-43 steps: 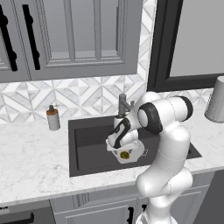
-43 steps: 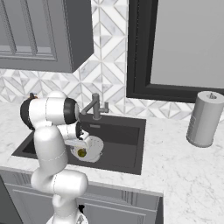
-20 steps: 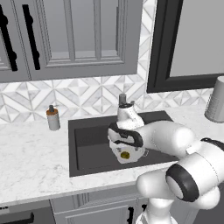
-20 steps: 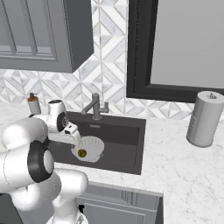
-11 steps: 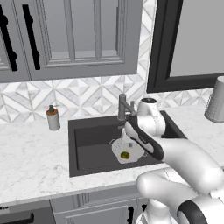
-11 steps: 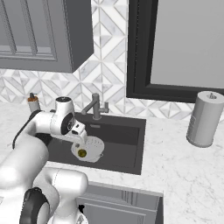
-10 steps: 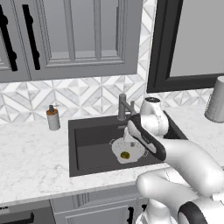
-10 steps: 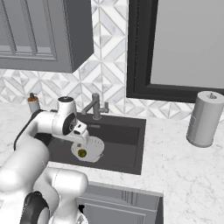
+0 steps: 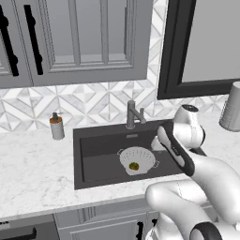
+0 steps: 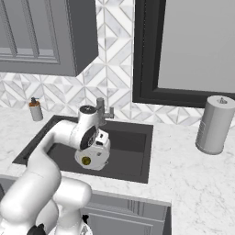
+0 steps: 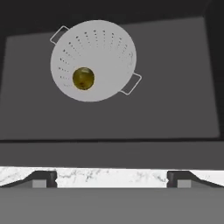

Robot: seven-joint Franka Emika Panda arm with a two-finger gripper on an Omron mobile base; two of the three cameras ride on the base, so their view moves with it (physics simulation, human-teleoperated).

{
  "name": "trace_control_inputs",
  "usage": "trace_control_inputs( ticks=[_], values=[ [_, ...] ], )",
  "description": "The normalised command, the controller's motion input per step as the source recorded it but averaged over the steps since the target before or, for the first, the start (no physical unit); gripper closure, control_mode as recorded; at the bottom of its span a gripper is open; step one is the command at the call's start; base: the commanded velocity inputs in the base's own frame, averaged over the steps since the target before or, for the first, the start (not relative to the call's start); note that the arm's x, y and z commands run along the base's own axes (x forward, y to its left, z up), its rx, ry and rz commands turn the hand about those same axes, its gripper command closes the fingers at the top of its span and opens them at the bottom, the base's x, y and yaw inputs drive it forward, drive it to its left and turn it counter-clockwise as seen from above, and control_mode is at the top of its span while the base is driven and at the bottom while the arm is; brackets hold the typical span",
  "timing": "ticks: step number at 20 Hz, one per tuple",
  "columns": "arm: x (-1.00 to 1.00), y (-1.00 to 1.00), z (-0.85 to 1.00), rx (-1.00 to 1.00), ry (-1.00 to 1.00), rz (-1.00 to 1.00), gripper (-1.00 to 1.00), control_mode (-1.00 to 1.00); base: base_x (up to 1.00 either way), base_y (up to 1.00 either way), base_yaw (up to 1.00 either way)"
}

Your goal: Put the colander in the sink, put the kiwi in the colander, and turn on the sink faucet and pour water over the colander.

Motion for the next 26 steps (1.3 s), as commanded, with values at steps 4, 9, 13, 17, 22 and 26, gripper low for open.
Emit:
trace_control_inputs(
  ticks=[4,9,13,17,22,26],
  values=[
    [0.00,-0.46,0.00,0.00,-0.37,0.10,-1.00,-1.00,0.00,0.00,0.00],
    [0.15,-0.48,0.01,0.06,-0.38,0.10,-1.00,-1.00,0.00,0.00,0.00],
    [0.30,-0.47,0.02,0.14,-0.26,0.07,-1.00,-1.00,0.00,0.00,0.00],
    [0.26,-0.44,0.02,0.14,-0.22,0.06,-1.00,-1.00,0.00,0.00,0.00],
    [0.44,-0.16,0.11,0.14,-0.07,0.00,-1.00,-1.00,0.00,0.00,0.00],
    [0.58,-0.03,0.16,0.12,-0.05,0.00,-1.00,-1.00,0.00,0.00,0.00]
  ],
)
